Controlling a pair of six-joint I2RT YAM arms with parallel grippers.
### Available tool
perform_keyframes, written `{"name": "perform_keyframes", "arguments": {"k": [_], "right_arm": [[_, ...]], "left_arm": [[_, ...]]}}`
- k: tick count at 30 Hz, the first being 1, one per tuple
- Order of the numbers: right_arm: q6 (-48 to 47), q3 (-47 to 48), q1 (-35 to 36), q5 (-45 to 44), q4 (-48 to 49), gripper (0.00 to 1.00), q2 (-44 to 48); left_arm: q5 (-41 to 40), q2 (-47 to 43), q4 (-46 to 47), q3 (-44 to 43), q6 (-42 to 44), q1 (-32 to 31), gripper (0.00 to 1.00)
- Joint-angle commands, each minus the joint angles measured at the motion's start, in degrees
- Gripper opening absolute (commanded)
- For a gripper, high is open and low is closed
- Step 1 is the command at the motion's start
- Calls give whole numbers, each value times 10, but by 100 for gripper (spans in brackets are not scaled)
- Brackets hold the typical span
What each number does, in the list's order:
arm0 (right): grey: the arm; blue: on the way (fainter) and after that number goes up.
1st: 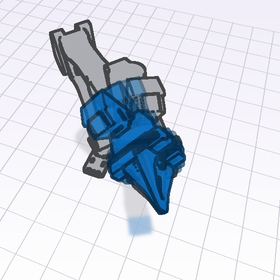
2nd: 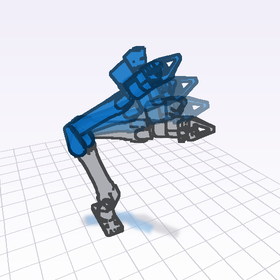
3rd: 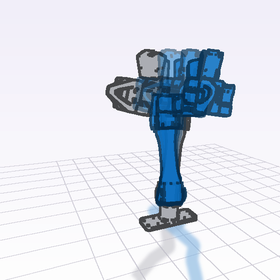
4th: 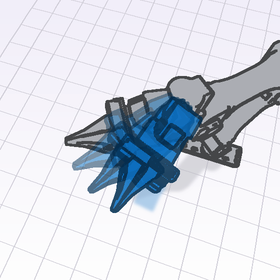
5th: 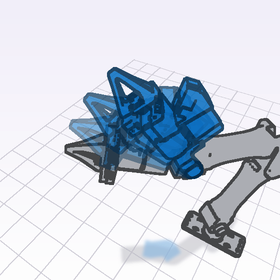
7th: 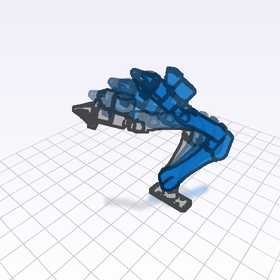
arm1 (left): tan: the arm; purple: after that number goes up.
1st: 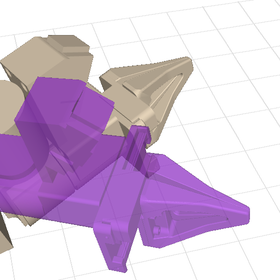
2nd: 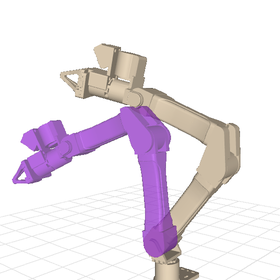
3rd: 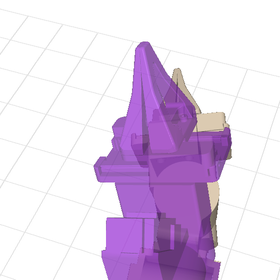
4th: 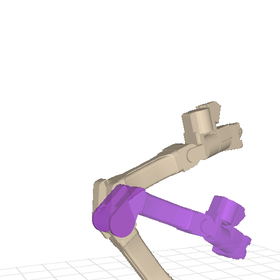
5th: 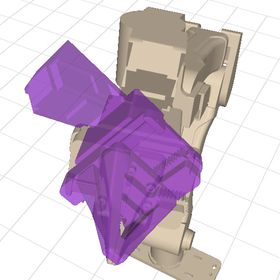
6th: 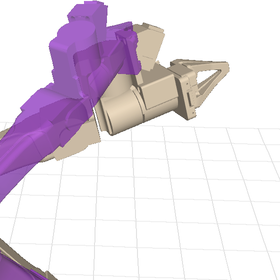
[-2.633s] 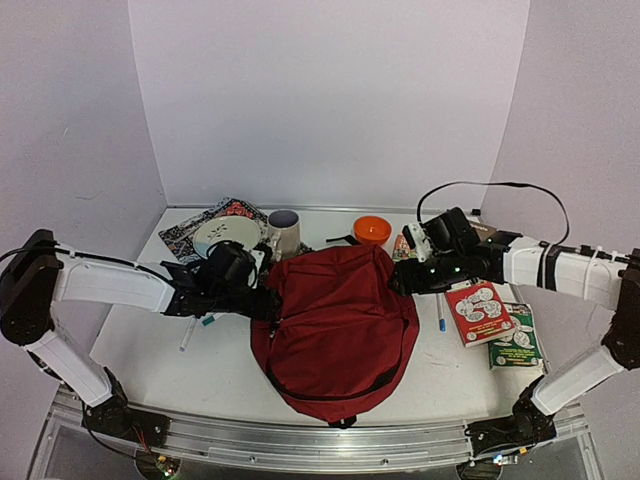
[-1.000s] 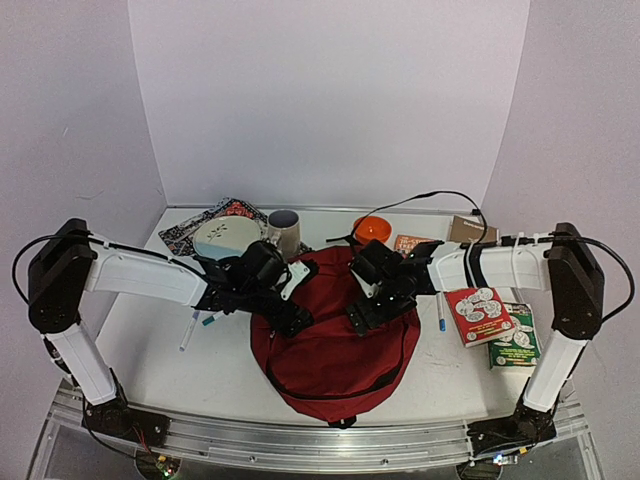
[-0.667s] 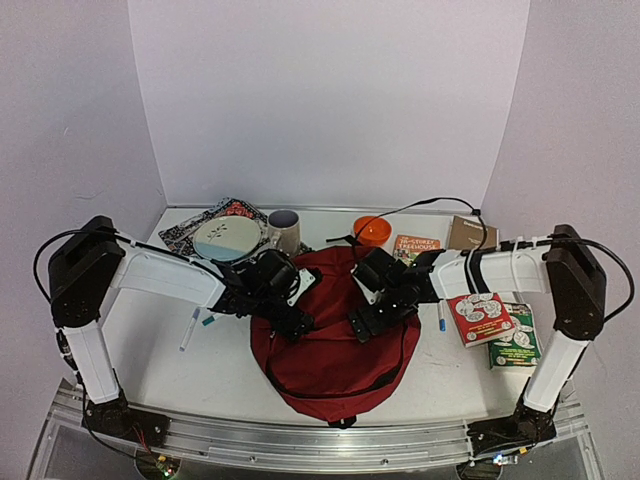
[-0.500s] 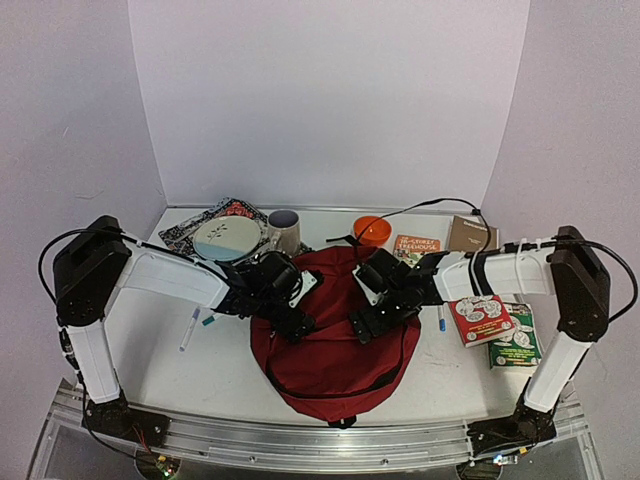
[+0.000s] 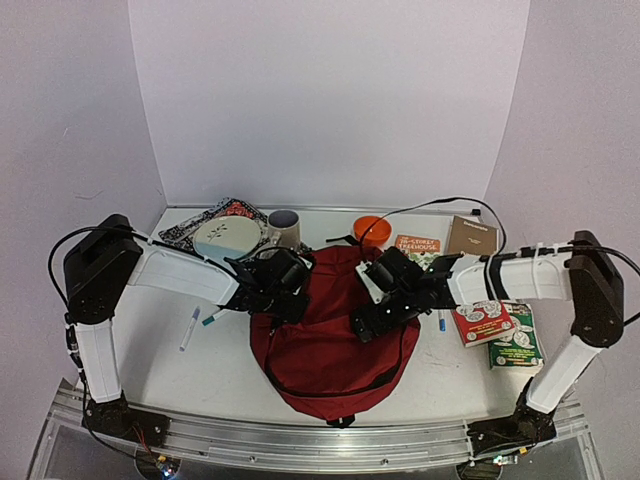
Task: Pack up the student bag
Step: Adjust the student bag at the center of the board.
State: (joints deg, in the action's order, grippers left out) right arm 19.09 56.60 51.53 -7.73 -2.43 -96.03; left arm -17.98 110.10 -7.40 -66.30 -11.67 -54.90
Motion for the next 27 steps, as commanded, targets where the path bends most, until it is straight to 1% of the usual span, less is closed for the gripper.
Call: {"name": "perform_keyframes", "arguments": {"k": [1, 5, 9, 13, 17, 27], "right_arm": [[-19, 27, 3, -15, -10, 98, 57], [-53, 66, -7, -36, -23, 98, 47], [-76, 105, -30, -38, -34, 98, 5], [-87, 134, -40, -44, -43, 98, -43], [-83, 157, -39, -49, -79, 98, -82], [-87, 101, -5, -48, -92, 98, -80]], "left_arm": [[18, -12, 24, -5, -42, 2, 53], [59, -34, 31, 21, -24, 1, 61], [100, -71, 43, 60, 3, 0, 69], [124, -95, 46, 91, 25, -4, 75], [140, -105, 50, 110, 39, -14, 79], [134, -88, 59, 119, 39, -24, 82]]}}
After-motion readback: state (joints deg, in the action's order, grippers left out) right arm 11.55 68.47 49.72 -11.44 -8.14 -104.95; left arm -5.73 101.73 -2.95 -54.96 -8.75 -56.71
